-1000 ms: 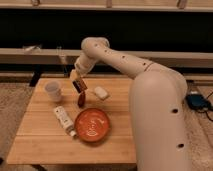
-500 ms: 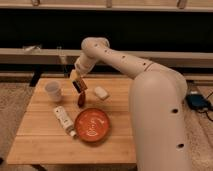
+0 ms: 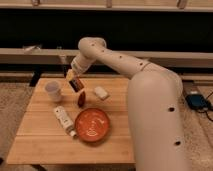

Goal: Place the eraser in the ceramic cup

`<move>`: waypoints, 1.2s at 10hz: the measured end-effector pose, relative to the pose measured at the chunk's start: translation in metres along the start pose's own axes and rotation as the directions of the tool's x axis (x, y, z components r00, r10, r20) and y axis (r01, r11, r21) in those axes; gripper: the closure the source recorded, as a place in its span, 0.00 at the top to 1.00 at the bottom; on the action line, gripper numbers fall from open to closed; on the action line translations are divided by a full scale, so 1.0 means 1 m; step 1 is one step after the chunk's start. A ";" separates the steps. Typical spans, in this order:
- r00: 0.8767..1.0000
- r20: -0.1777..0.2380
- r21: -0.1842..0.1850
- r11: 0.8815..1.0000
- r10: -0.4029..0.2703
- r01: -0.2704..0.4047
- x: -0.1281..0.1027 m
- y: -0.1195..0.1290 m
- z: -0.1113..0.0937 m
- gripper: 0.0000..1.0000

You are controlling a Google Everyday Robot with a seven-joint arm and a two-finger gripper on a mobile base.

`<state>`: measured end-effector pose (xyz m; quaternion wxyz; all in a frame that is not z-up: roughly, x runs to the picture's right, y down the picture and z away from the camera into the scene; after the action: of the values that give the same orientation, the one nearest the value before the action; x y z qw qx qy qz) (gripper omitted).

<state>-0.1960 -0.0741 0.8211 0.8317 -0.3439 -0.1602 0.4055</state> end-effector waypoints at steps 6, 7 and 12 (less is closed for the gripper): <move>0.990 0.087 -0.123 0.984 -0.115 0.125 -0.066 0.022 0.046 0.13; 0.986 0.098 -0.134 0.980 -0.133 0.146 -0.074 0.026 0.048 0.13; 0.960 0.152 -0.195 0.945 -0.237 0.264 -0.114 0.054 0.068 0.13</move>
<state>-0.3342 -0.1100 0.8331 0.8230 -0.3814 -0.2975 0.2978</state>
